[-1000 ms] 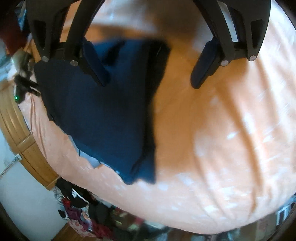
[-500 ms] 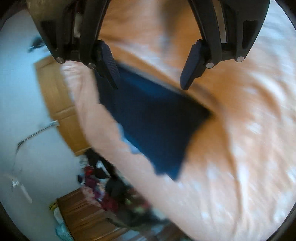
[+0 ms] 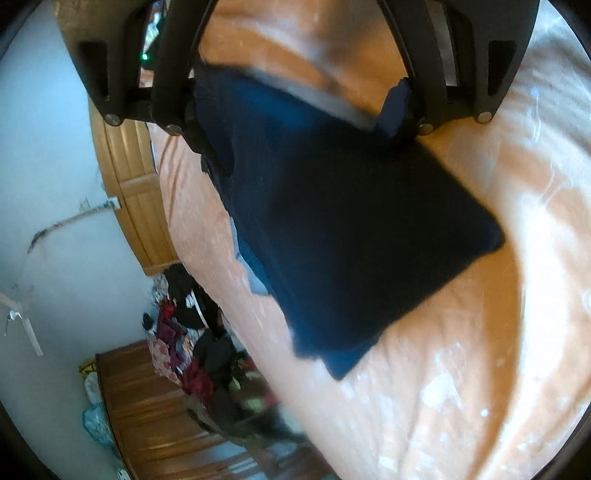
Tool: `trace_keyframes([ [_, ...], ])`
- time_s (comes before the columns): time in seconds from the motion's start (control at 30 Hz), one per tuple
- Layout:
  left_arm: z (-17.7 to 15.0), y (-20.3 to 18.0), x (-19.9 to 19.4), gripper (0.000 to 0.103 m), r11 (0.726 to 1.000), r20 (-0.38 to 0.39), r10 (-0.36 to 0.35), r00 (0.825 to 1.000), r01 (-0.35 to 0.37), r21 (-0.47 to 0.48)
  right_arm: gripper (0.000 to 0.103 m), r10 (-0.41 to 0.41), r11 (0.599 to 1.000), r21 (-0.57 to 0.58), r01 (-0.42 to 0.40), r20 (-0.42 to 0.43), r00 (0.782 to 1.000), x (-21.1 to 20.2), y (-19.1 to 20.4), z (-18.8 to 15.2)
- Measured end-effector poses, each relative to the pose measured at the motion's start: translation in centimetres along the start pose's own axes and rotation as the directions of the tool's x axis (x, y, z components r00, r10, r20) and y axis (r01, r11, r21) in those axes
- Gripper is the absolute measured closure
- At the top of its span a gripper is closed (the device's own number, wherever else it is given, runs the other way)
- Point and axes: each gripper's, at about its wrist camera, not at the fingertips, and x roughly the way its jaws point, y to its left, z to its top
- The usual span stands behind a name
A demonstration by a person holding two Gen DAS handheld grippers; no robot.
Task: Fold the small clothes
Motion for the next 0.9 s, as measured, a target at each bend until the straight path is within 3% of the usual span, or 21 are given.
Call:
trace_keyframes([
  [0.07,0.3,-0.4,0.8,0.02,0.999,0.013,0.038,0.999,-0.038,0.009,0.0,0.0,1.0,0.0,0.0,0.0,1.0,0.0,0.0,0.0],
  [0.2,0.5,-0.7,2.3,0.017,0.992,0.067,0.111,0.992,-0.115,0.057,0.0,0.006,1.0,0.002,-0.006,0.003,1.0,-0.1,0.0,0.0],
  [0.3,0.7,-0.1,1.7,0.017,0.995,0.087,0.092,0.992,-0.096,0.032,0.0,0.01,1.0,0.004,-0.01,0.005,1.0,-0.2,0.0,-0.1],
  [0.4,1.1,0.5,0.5,0.053,0.998,0.133,0.06,0.989,-0.06,-0.005,0.0,0.012,1.0,0.005,-0.012,0.006,1.0,-0.2,0.0,-0.1],
  [0.43,1.3,0.5,0.1,0.074,0.998,0.146,0.059,0.988,-0.059,-0.002,0.0,0.011,1.0,0.006,-0.011,0.005,1.0,-0.2,-0.1,0.0],
  [0.47,1.6,0.6,0.1,0.081,0.998,0.149,0.056,0.987,-0.056,-0.003,0.0,0.011,1.0,0.006,-0.011,0.005,1.0,-0.2,-0.1,0.0],
  [0.6,2.6,1.8,1.4,0.08,0.998,0.144,0.057,0.988,-0.051,-0.043,0.0,0.007,1.0,0.004,-0.007,0.004,1.0,-0.2,0.0,0.0],
  [0.77,4.1,2.0,3.3,0.07,0.995,0.152,0.064,0.986,-0.052,-0.087,0.001,-0.055,0.998,-0.015,0.054,-0.035,0.998,-0.5,1.0,0.3],
  [0.83,4.7,0.8,3.9,0.078,0.997,0.132,0.073,0.989,-0.071,-0.018,0.019,-0.079,0.996,-0.033,0.078,-0.058,0.995,-1.5,2.2,0.9],
  [0.87,4.7,0.0,3.8,0.091,0.996,0.136,0.077,0.988,-0.081,0.028,0.022,-0.076,0.996,-0.045,0.073,-0.05,0.996,-2.3,3.0,1.3],
  [0.9,4.5,-1.5,3.6,0.094,0.988,0.146,0.087,0.985,-0.104,0.114,0.02,-0.077,0.995,-0.069,0.075,-0.029,0.997,-3.4,4.3,1.9],
])
